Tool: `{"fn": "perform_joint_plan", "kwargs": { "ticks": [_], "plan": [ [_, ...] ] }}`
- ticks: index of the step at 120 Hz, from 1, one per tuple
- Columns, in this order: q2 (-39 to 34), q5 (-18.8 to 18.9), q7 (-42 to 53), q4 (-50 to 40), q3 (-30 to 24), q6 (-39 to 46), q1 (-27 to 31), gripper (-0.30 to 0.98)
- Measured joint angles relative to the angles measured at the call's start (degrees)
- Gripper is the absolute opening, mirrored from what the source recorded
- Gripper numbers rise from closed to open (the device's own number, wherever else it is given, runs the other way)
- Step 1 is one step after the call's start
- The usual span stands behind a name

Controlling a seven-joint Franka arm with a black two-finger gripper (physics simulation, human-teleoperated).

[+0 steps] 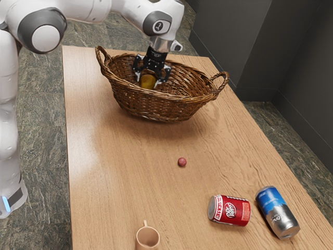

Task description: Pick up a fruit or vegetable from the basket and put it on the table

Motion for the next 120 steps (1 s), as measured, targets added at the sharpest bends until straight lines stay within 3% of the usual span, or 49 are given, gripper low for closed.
{"fn": "perform_joint_plan", "kwargs": {
  "ticks": [30, 45, 58, 68, 120],
  "plan": [
    [-3.6, 0.6, -0.3, 5.7, -2.7, -8.0, 1.7, 0.31],
    [-9.4, 0.9, -0.3, 8.8, -12.0, -13.9, 6.6, 0.34],
    [-10.7, 0.7, -0.3, 11.0, -20.4, -17.0, -0.4, 0.34],
    [-10.9, 0.6, -0.3, 13.5, -24.6, -19.1, -1.8, 0.34],
    [-6.7, 0.9, -0.3, 19.6, -29.7, -23.7, -1.6, 0.34]
  ]
}}
